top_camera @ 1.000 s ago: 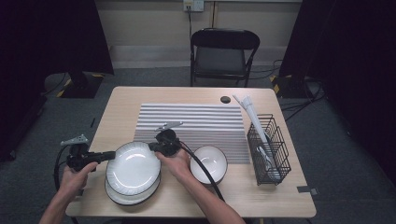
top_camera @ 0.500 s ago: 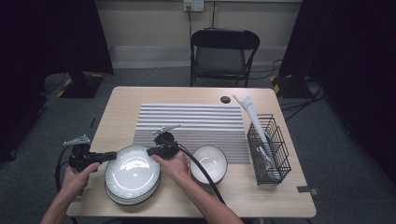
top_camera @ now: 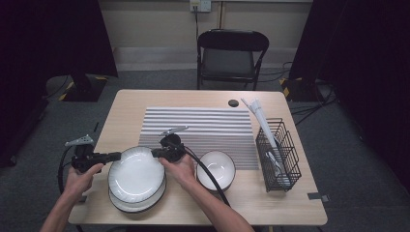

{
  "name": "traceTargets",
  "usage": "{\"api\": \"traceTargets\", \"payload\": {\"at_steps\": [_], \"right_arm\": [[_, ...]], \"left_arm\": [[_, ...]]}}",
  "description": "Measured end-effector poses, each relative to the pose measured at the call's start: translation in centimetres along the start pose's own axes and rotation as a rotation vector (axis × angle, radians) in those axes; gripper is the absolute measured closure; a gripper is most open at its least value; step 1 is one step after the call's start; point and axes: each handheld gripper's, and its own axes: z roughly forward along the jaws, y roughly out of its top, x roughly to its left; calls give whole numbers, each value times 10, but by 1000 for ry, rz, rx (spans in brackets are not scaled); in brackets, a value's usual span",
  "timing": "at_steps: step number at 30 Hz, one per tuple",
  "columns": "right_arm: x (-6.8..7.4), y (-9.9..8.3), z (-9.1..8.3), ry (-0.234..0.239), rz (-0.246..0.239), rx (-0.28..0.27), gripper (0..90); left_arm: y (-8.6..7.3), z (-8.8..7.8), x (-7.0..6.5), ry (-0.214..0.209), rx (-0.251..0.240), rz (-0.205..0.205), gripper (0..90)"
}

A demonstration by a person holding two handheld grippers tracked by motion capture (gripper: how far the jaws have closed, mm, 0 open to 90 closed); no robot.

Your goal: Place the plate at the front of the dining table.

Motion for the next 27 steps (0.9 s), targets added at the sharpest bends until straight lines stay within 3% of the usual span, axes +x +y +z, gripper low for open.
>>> {"api": "traceTargets", "payload": {"at_steps": [6,7,9,16,17,18,20,22,24,27], "right_arm": [[-2,2,-3,-6,12,-13,873],[-2,2,-3,-5,16,-15,874],[-2,1,-2,-10,19,-18,873],[-3,1,-3,-10,17,-24,874],[-3,1,-3,-12,16,-26,874],[-2,1,-3,-14,16,-27,874],[-3,1,-3,-13,17,-29,874],[-2,4,-5,-27,14,-43,874],[-2,5,-5,-34,6,-44,875],[-5,4,-4,-31,26,-32,875]], "left_arm": [[-2,2,6,-26,-25,-59,842],[-4,0,7,-23,-26,-70,749],[-8,-3,8,-16,-17,-76,780],[-23,-10,6,-35,-3,-98,762],[-24,-9,5,-52,-7,-98,793],[-22,-8,4,-39,-5,-91,831],[-17,-7,2,-9,11,-58,842],[-7,-8,3,21,-8,-51,862],[-3,-8,4,22,-19,-54,867],[3,-6,3,30,-8,-25,867]]}}
